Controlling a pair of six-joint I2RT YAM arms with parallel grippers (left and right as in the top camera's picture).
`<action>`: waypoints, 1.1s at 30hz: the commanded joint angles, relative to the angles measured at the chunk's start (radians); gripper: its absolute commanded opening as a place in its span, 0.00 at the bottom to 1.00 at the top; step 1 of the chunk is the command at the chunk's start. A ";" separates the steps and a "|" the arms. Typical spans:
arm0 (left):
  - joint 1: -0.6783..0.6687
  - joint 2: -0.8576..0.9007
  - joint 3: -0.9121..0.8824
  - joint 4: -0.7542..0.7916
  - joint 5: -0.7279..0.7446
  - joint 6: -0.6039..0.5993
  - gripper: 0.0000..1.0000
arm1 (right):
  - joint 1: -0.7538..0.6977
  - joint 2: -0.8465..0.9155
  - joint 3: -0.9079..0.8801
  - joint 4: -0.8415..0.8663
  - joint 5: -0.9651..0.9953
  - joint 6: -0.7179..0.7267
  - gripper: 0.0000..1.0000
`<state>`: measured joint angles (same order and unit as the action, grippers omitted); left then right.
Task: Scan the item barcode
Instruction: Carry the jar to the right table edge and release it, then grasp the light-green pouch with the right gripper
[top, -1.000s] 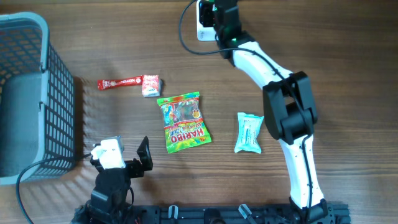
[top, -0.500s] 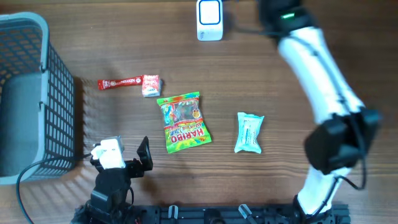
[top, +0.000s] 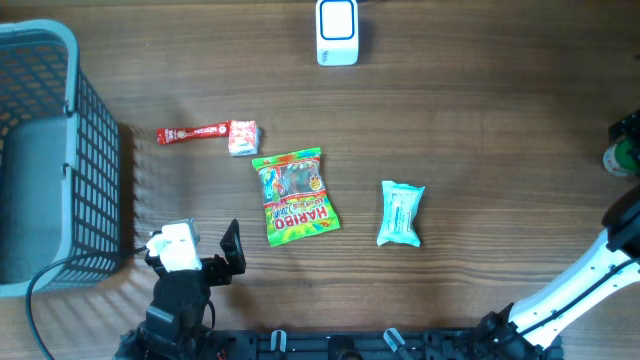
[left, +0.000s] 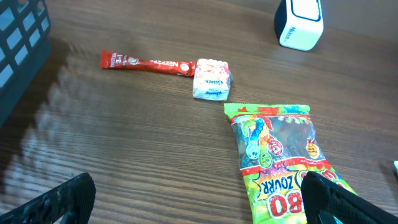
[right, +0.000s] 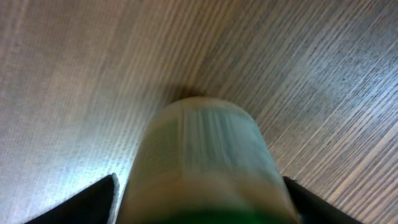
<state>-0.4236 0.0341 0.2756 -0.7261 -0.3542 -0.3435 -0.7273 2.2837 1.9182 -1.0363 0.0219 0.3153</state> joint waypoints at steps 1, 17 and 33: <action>-0.004 -0.005 -0.006 0.002 -0.013 -0.002 1.00 | -0.003 -0.021 0.060 -0.021 -0.040 -0.051 1.00; -0.004 -0.005 -0.006 0.002 -0.013 -0.002 1.00 | 0.734 -0.394 -0.145 -0.501 -0.263 -0.185 0.96; -0.004 -0.005 -0.006 0.002 -0.013 -0.002 1.00 | 0.899 -0.396 -0.946 0.208 -0.483 -0.045 0.40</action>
<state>-0.4236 0.0341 0.2756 -0.7265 -0.3542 -0.3435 0.1669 1.8408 1.0077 -0.8227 -0.4831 0.2676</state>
